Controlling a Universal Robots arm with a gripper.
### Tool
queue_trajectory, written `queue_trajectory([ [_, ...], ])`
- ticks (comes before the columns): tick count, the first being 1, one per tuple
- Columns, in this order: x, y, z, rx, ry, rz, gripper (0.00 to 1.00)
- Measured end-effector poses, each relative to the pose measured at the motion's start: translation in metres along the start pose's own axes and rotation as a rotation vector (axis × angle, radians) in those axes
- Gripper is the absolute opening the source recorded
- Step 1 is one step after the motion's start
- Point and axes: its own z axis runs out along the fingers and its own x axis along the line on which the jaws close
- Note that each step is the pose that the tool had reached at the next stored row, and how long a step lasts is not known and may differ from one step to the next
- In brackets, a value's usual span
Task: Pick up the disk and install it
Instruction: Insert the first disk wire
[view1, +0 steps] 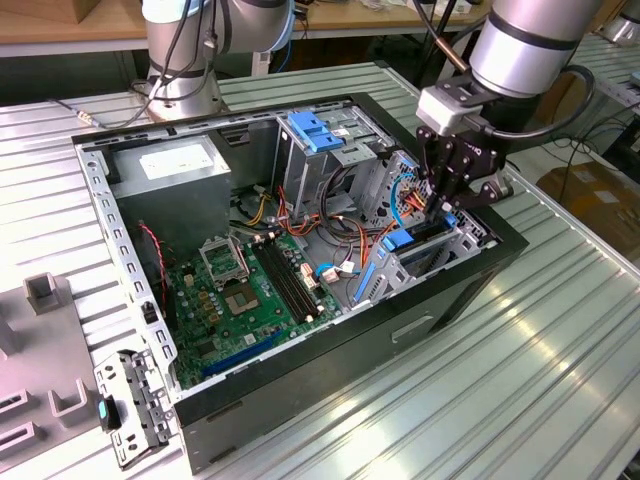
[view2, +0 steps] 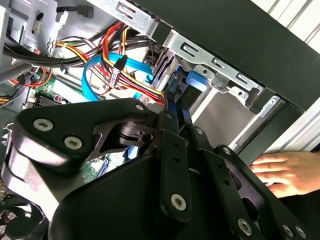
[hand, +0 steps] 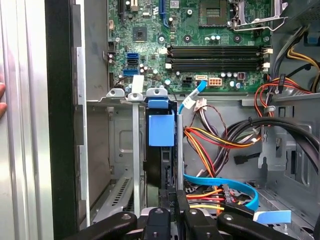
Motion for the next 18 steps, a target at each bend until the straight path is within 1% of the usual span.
queue_trajectory([
  [6, 0.0009, 0.0009, 0.0012, 0.0000, 0.0000, 0.000, 0.17],
  [15, 0.0010, 0.0012, 0.0066, 0.0000, 0.0001, 0.000, 0.17],
  [18, 0.0010, 0.0012, 0.0068, 0.0000, 0.0000, 0.000, 0.17],
])
